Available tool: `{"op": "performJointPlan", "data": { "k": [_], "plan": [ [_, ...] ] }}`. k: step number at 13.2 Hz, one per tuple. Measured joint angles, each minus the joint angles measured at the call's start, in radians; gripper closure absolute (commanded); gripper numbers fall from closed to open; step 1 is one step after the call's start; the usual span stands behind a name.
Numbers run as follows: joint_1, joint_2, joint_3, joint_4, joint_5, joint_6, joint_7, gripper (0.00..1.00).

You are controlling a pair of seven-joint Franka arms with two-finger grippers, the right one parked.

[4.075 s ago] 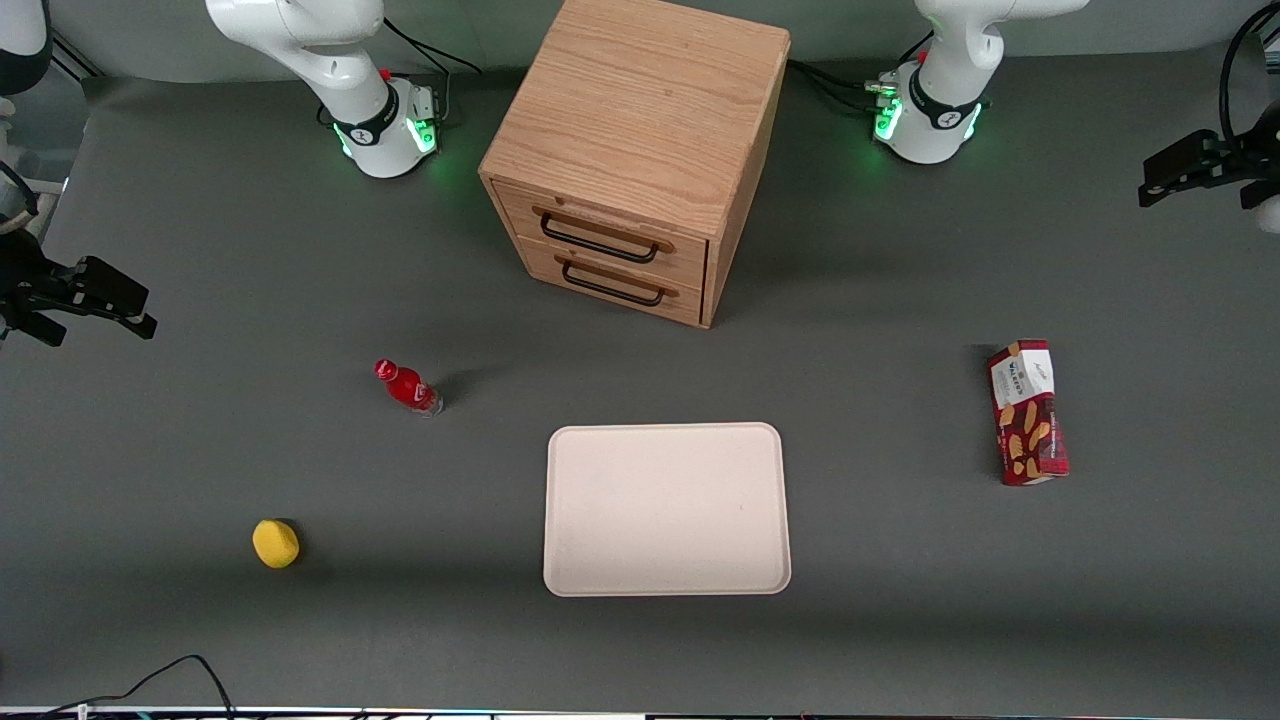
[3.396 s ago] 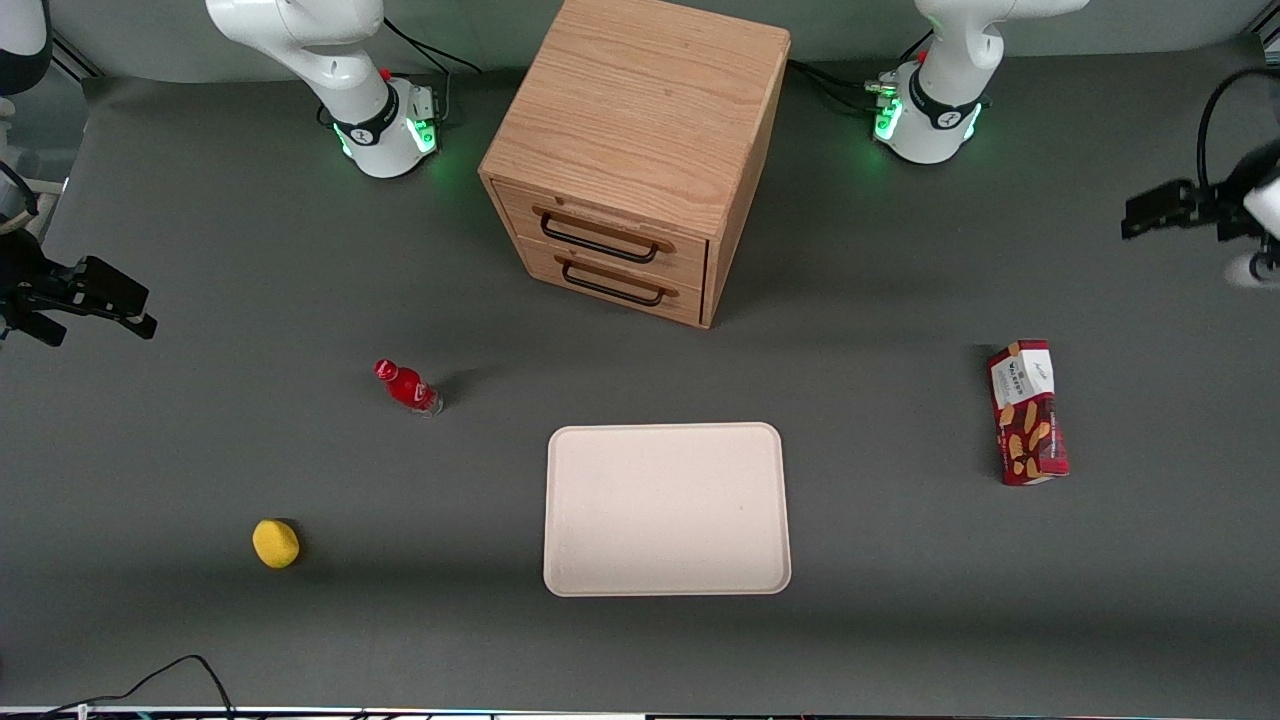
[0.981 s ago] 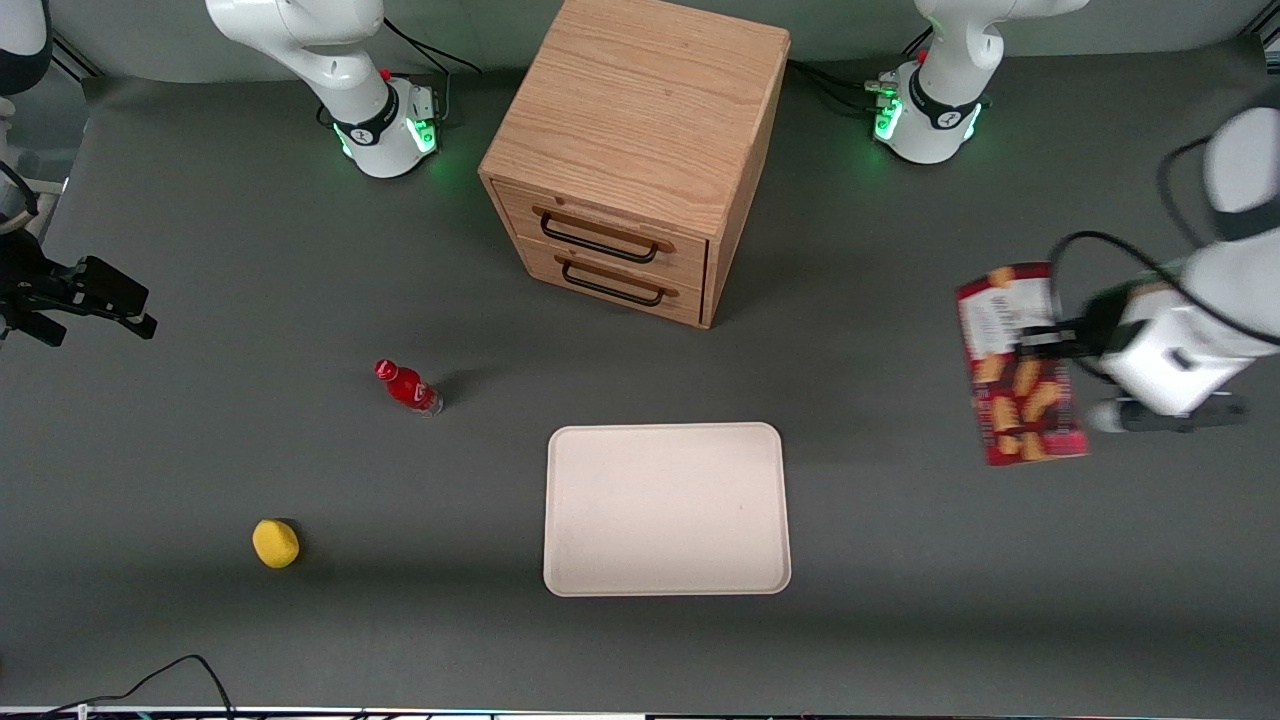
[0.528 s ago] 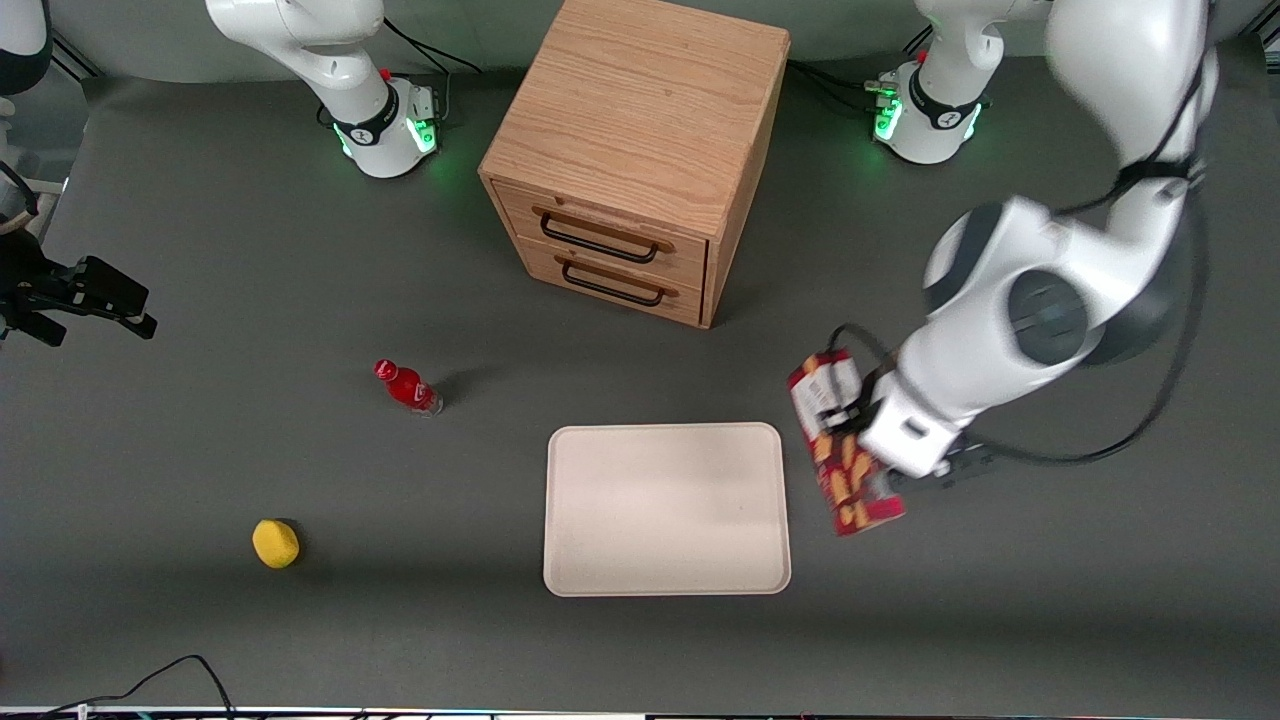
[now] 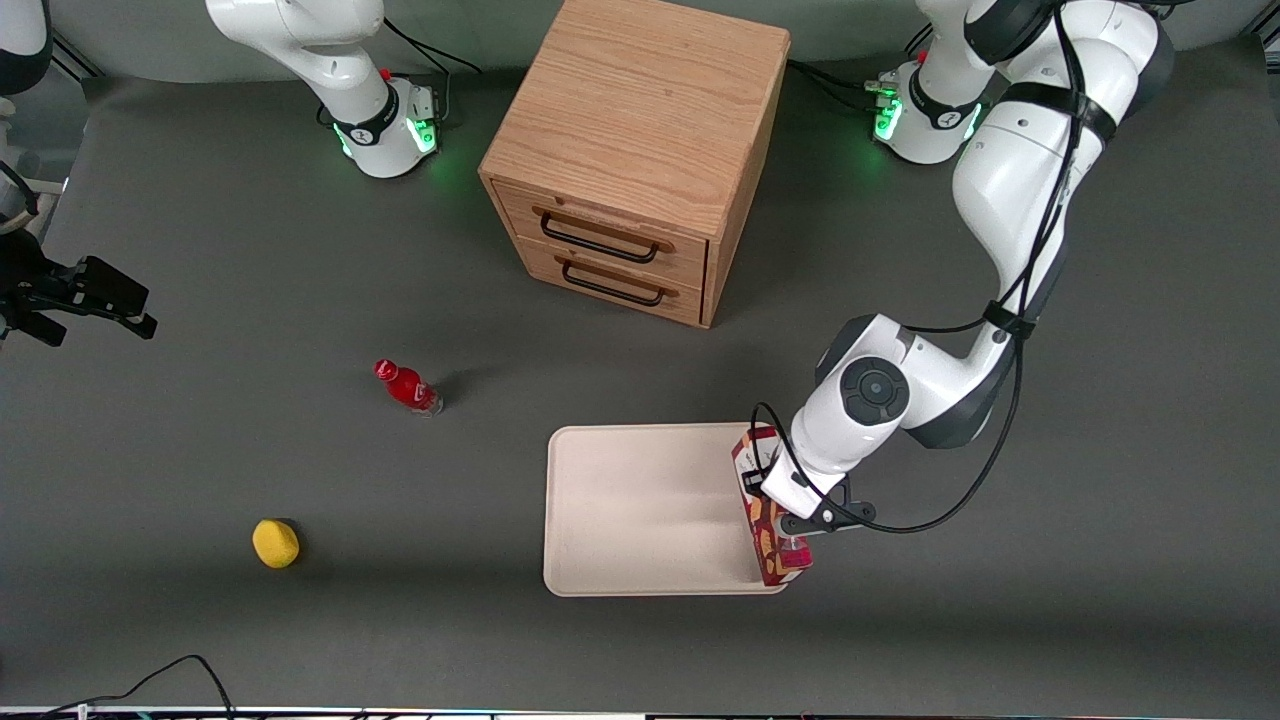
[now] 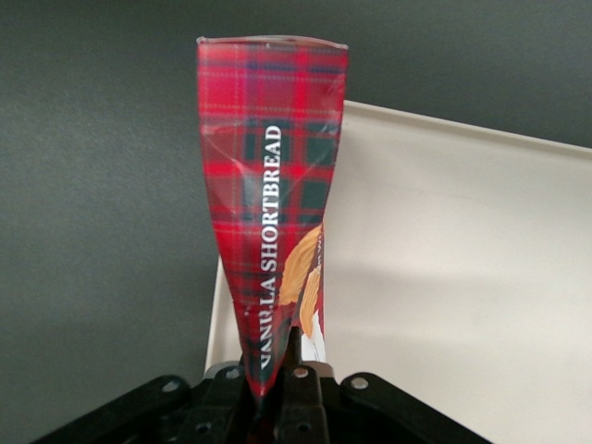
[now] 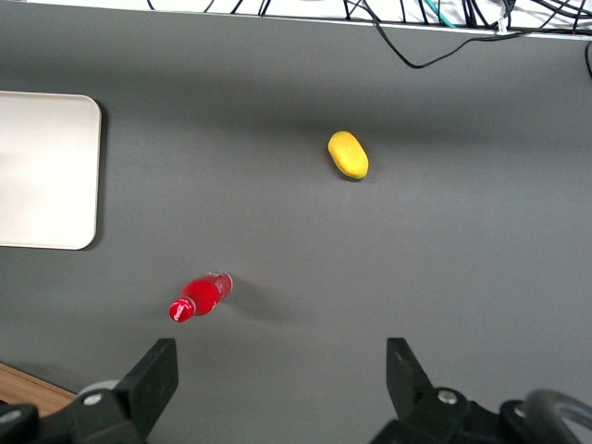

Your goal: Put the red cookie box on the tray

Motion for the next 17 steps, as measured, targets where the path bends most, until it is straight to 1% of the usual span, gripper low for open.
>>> {"op": "performJointPlan", "data": {
  "k": [4, 6, 7, 10, 11, 13, 15, 17],
  "plan": [
    [0.005, -0.003, 0.0, 0.0, 0.011, -0.013, 0.0, 0.0],
    [0.012, -0.025, -0.002, 0.008, 0.007, -0.106, -0.001, 0.0],
    [0.018, -0.059, -0.004, 0.013, -0.011, -0.187, -0.001, 0.0],
    [0.051, -0.243, 0.007, 0.027, -0.13, -0.439, 0.036, 0.0],
    [0.061, -0.314, 0.029, 0.028, -0.157, -0.519, 0.074, 0.0],
    [0.068, -0.433, 0.111, 0.027, -0.222, -0.646, 0.193, 0.0],
    [0.068, -0.539, 0.235, 0.026, -0.3, -0.779, 0.378, 0.0],
    [0.068, -0.628, 0.365, 0.018, -0.359, -0.904, 0.585, 0.0]
  ]
}}
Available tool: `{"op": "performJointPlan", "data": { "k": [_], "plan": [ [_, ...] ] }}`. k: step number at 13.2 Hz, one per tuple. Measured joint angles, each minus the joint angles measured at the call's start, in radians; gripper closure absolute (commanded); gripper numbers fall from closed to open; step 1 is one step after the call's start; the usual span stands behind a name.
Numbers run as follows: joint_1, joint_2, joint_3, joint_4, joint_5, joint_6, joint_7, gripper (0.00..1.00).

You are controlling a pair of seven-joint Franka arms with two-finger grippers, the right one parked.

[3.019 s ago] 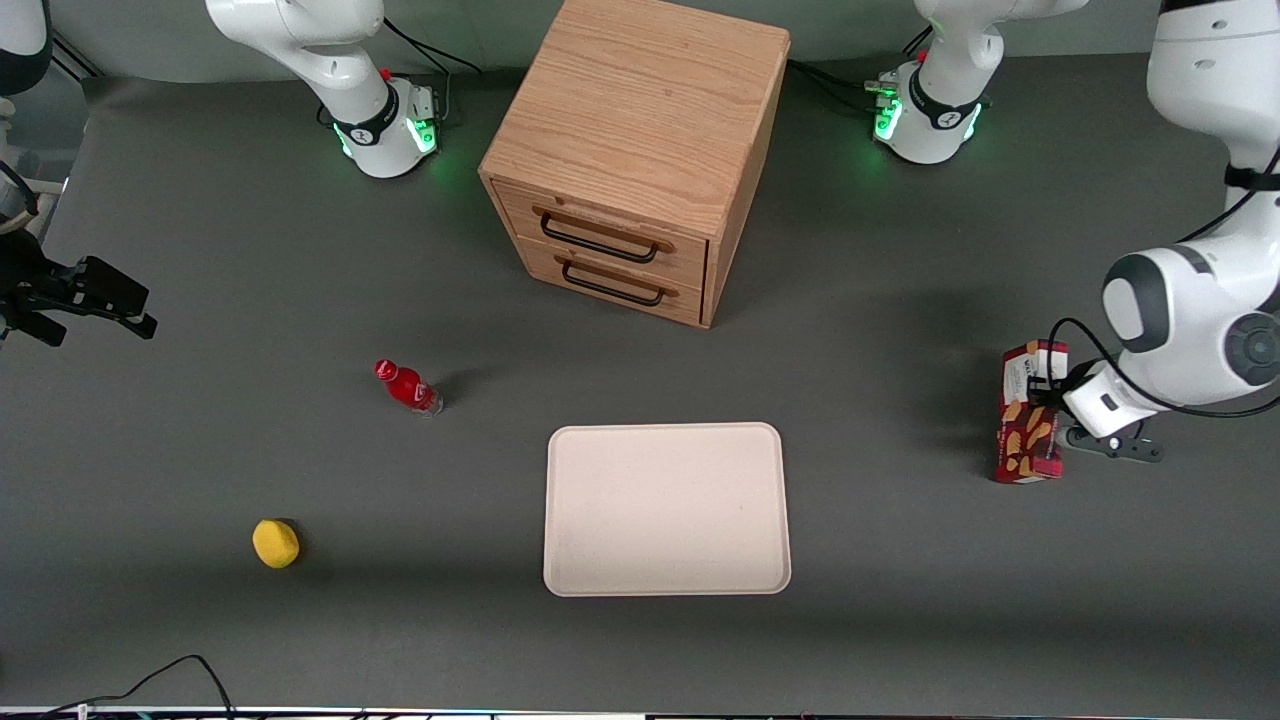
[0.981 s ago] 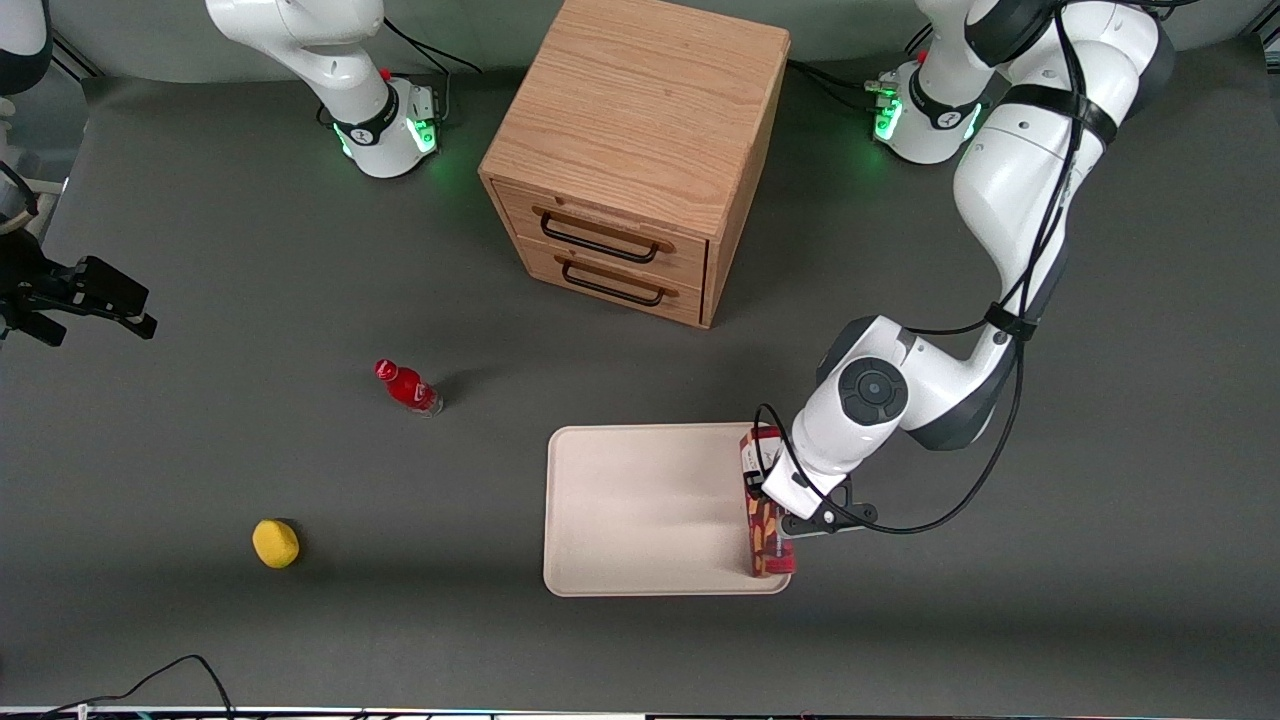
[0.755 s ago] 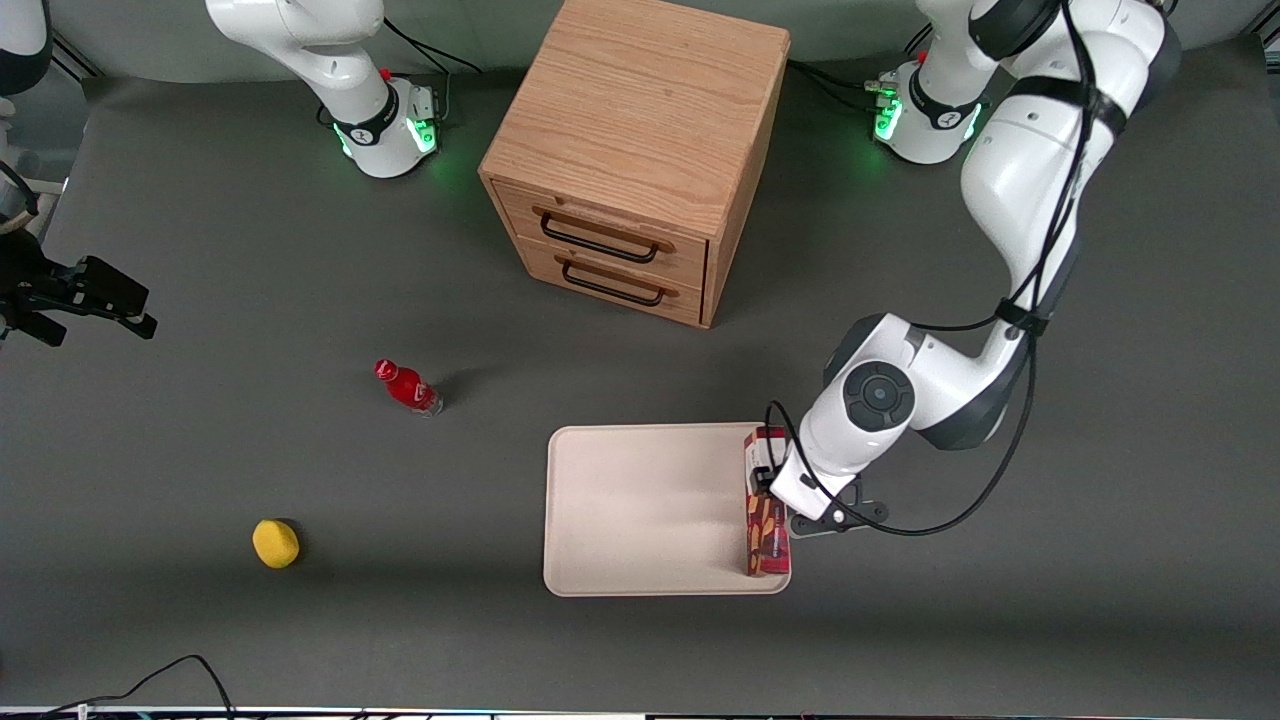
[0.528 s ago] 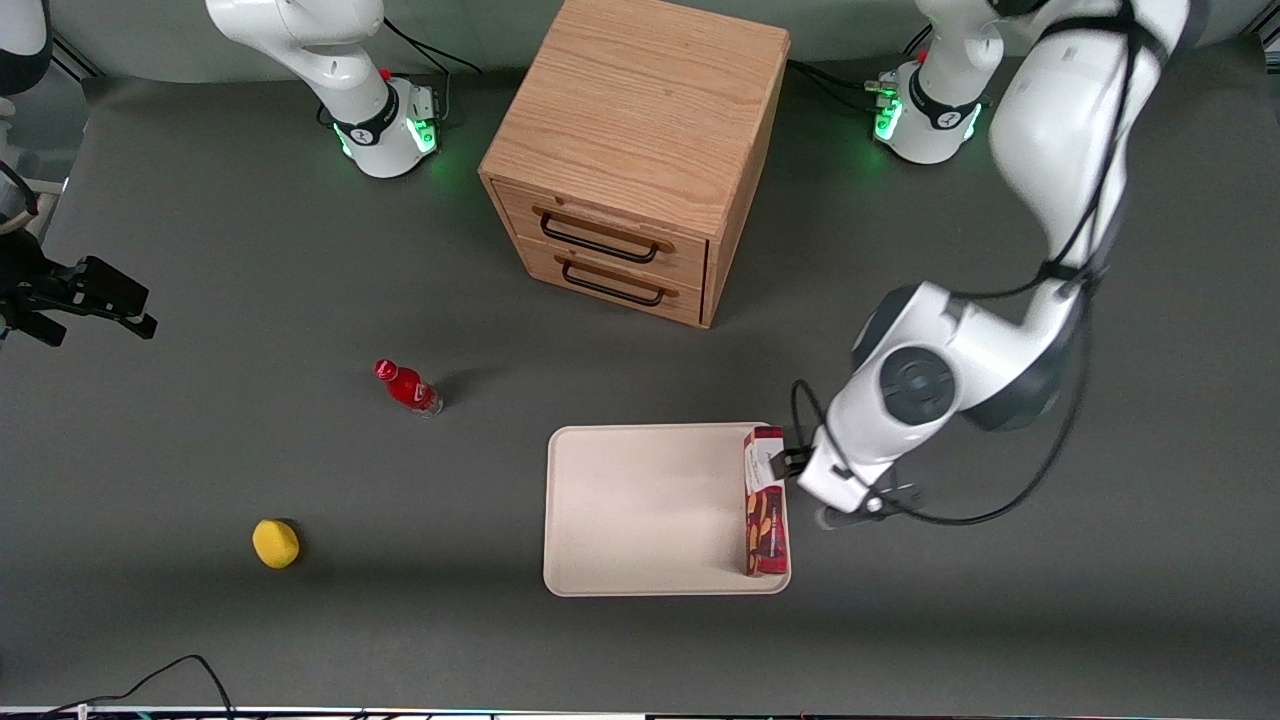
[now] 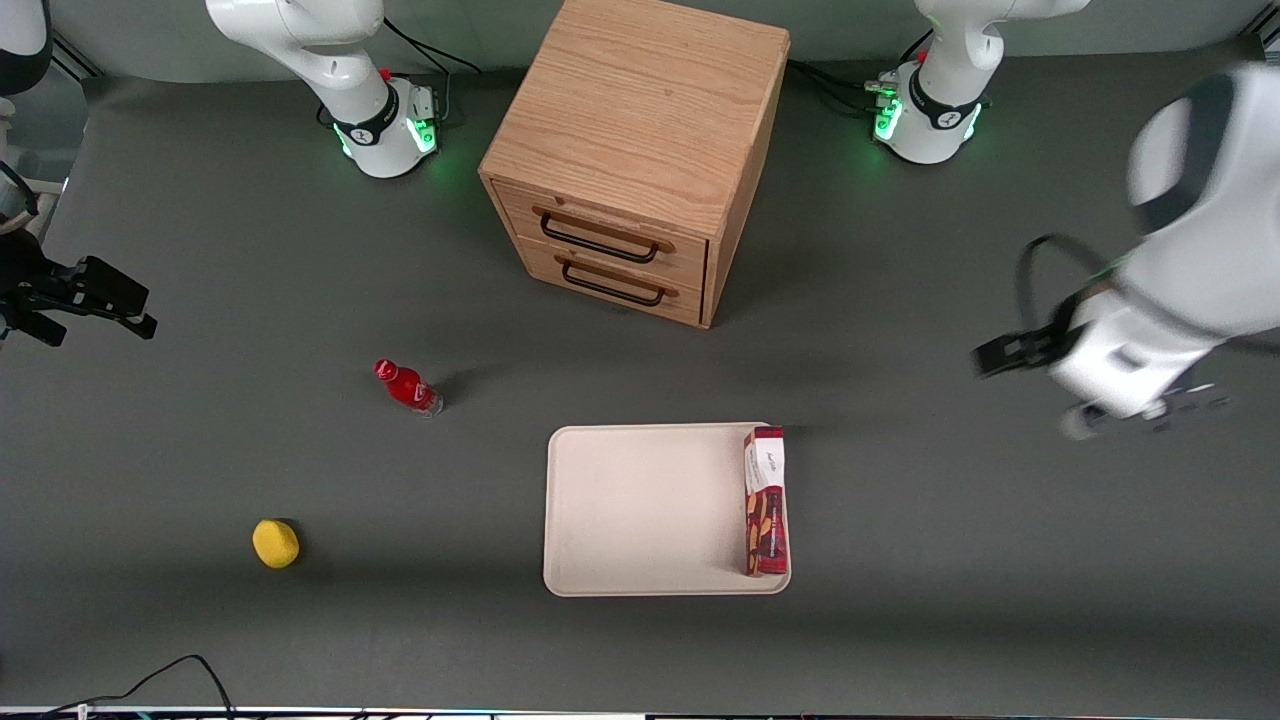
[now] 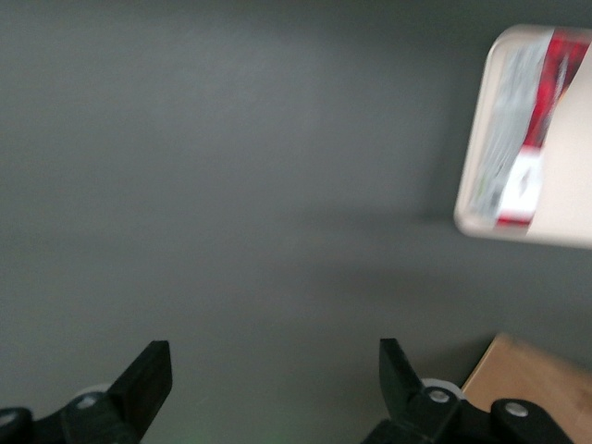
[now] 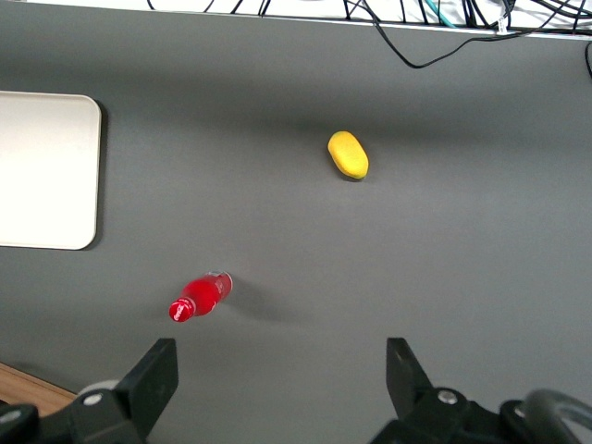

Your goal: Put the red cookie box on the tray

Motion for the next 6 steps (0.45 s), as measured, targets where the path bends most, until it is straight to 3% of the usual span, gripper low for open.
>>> {"op": "performJointPlan", "data": {
  "k": [3, 6],
  "plan": [
    [0.0, -0.154, 0.15, -0.139, -0.027, -0.034, 0.205, 0.0],
    [-0.006, -0.321, 0.177, -0.362, -0.029, 0.038, 0.242, 0.0]
  ]
}}
